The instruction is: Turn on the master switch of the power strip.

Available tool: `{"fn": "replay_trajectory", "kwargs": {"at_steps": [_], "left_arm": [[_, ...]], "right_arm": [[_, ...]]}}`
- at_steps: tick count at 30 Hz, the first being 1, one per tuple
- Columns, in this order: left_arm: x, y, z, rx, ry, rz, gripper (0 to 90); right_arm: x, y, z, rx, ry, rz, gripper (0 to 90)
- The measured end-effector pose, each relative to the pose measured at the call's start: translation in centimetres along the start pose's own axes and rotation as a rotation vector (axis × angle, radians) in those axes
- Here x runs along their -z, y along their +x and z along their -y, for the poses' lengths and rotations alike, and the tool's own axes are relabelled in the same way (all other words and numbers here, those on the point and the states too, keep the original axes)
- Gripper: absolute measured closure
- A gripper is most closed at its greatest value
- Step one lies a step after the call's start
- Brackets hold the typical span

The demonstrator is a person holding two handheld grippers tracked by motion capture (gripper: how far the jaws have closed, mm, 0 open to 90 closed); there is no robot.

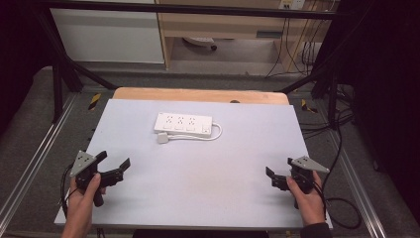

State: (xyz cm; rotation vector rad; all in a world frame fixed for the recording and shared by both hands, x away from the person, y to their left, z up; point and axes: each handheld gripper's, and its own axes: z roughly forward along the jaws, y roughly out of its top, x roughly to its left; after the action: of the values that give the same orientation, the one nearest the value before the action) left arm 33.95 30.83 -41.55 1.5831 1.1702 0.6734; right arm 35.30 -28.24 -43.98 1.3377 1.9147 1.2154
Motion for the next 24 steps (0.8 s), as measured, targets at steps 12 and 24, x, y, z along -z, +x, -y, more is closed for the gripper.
{"fn": "replay_trajectory", "kwargs": {"at_steps": [12, 24], "left_arm": [[0.43, -0.26, 0.19, -0.008, 0.010, 0.021, 6.0], [0.43, -0.95, 0.26, -0.030, 0.027, 0.062, 5.6]], "right_arm": [[0.03, 0.10, -0.31, -0.008, -0.033, -0.024, 4.2], [0.34, 0.19, -0.74, 0.010, -0.068, -0.029, 6.6]]}}
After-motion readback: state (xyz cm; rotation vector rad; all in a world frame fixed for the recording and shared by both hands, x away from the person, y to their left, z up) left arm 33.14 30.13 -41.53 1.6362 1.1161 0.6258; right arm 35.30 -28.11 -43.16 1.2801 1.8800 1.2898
